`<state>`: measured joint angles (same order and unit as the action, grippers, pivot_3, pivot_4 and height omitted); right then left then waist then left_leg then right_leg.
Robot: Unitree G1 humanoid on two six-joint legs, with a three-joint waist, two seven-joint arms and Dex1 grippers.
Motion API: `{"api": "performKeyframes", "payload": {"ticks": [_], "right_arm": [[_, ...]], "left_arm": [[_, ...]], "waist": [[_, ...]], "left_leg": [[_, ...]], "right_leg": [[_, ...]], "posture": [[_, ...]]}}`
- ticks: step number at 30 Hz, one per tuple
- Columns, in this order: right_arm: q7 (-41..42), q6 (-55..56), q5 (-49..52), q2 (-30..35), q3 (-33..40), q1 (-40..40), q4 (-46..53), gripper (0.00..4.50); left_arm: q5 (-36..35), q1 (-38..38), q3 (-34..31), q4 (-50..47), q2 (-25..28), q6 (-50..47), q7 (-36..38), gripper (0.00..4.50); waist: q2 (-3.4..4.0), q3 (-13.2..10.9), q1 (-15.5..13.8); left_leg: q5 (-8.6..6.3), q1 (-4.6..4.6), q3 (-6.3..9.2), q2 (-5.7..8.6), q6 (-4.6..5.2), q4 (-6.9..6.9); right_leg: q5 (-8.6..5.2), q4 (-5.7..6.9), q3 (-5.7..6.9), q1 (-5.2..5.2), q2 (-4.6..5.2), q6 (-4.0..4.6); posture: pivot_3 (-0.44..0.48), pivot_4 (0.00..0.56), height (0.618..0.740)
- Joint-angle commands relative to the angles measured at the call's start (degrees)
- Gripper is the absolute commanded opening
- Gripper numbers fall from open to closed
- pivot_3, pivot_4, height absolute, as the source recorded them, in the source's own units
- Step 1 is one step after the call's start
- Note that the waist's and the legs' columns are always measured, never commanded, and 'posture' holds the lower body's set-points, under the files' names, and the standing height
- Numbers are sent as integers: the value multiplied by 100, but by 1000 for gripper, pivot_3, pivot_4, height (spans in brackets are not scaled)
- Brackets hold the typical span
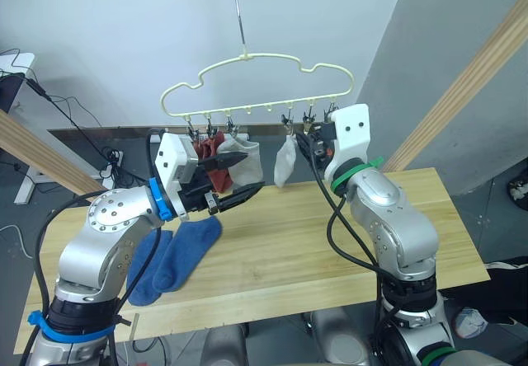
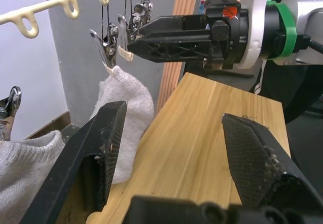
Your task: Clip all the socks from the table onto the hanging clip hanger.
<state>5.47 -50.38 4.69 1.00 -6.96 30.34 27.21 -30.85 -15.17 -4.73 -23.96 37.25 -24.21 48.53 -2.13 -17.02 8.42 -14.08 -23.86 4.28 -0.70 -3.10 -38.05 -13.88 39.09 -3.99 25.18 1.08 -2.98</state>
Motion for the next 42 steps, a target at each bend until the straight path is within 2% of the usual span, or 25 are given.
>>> {"api": "performKeyframes", "payload": {"ticks": [1,4,7,9,42], "right_arm": [[7,177,36,-40,-23,108,101,2940],[10,290,14,-46,-21,206,-28,2940],[-5,381,0,-59,-8,264,-142,2351],[-2,394,3,-57,-16,262,-163,1712],[-96,1112,-30,-287,-69,448,-703,1712]], "left_arm": [[24,-47,-13,-63,23,114,43,3313],[43,-68,-9,-49,12,119,47,3313],[51,-75,-11,-44,10,117,58,3313],[62,-74,-11,-38,9,117,63,3313],[86,-64,6,-63,25,84,89,3313]], "waist": [[0,0,0],[0,0,2],[0,0,3],[0,1,3],[1,5,1]], "left_leg": [[0,0,0,0,0,0],[0,0,0,0,0,0],[0,1,0,0,0,0],[0,1,1,0,0,0],[0,0,1,0,0,0]], "right_leg": [[0,0,0,0,0,0],[0,0,0,0,0,0],[0,1,0,0,0,0],[0,1,1,0,0,0],[1,1,0,0,0,1]], "posture": [[-201,221,740],[-201,221,740],[-201,221,740],[-201,221,740],[-188,217,740]]}}
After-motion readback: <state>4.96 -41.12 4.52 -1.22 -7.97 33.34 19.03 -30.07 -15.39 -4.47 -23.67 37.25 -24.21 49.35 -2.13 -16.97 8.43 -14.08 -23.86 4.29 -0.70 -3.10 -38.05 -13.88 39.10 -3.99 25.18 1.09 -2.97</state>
